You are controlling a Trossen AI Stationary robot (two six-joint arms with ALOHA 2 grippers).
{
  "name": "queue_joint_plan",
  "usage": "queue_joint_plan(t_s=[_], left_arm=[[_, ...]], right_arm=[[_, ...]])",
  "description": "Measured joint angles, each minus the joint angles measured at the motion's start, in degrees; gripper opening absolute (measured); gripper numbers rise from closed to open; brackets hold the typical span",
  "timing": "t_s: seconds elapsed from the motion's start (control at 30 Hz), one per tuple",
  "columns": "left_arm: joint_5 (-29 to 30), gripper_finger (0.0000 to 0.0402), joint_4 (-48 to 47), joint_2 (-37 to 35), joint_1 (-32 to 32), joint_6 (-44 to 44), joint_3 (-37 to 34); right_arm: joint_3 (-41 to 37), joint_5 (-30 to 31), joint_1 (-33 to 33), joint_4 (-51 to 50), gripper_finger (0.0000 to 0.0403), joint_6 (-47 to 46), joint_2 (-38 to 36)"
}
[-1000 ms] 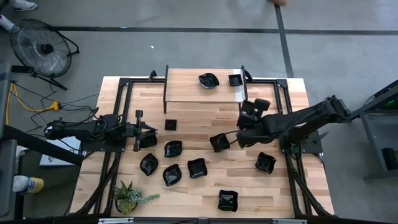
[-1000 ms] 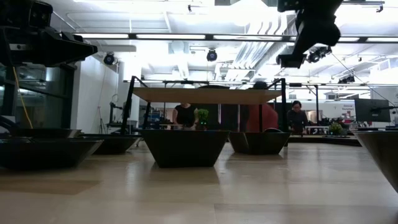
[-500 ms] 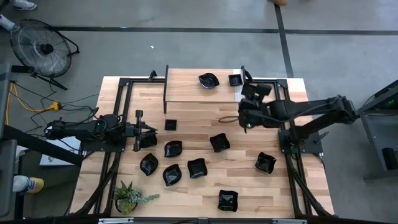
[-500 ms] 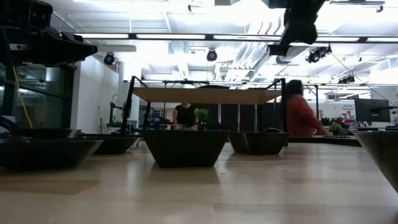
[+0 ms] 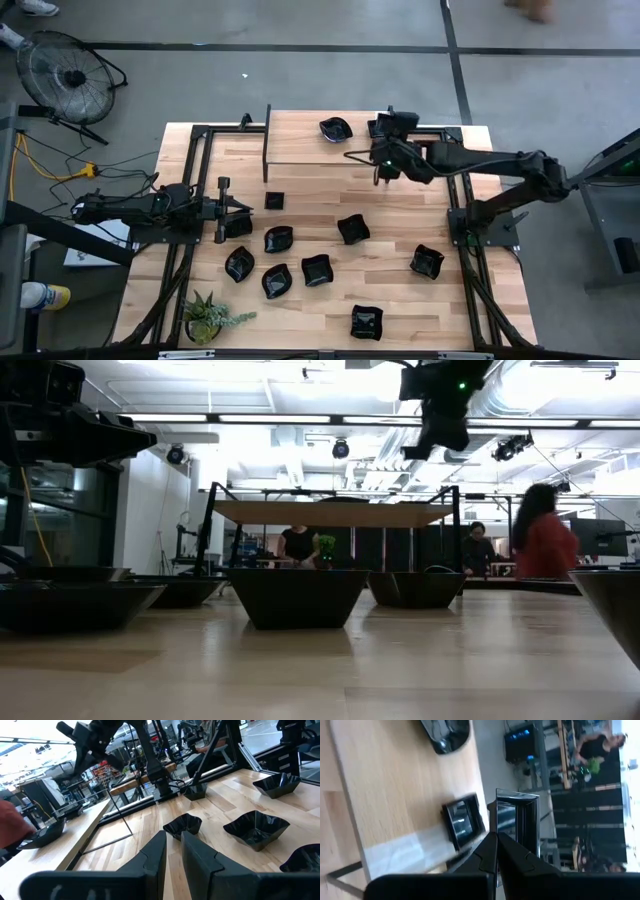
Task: Pick & Place Mini shaped plates
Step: Stack the black square plate on top of the black square plate on the shelf
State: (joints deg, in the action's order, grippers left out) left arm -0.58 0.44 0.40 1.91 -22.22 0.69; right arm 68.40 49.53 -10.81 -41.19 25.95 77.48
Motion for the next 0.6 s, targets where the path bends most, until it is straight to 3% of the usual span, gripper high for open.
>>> queue_joint_plan(t_s=[0.4,0.6], left_arm=[[0.0,0.0056,-0.01,0.0,-0.02,0.0,0.0],[0.0,0.0056,0.0,0.0,-0.02,0.0,0.0]], right_arm=[[0.0,-7.88,-5.77,3.78,0.0003,4.33,3.74],[0.0,-11.25,-9.17,3.8,0.0002,12.88,5.12]])
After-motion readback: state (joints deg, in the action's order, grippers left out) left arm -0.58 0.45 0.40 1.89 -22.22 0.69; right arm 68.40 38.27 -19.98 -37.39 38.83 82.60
